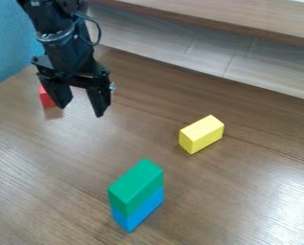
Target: Move the yellow rectangle to the left side of the table
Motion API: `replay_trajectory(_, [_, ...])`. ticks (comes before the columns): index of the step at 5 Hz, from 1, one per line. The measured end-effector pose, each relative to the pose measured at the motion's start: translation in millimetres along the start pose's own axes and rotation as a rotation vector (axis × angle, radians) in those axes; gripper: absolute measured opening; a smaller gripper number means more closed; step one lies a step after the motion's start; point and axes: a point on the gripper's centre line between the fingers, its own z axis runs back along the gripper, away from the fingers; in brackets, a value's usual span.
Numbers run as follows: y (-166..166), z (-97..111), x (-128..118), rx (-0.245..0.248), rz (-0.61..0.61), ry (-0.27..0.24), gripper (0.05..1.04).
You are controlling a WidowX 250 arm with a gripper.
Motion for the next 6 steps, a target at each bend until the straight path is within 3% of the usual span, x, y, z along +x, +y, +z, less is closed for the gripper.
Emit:
replay_trajectory(1, [0, -7, -3, -0.003, 0.008, 0.029, 1.000])
replay_trajectory(3, [-43, -31, 50, -0.058, -0.049, 0.042, 1.000])
replay_trajectory(4, [-63, -41, 63, -0.086, -0.106, 0.058, 1.000])
replay_trajectory(6, [-107, -72, 66, -0.155, -0.259, 0.126, 1.000])
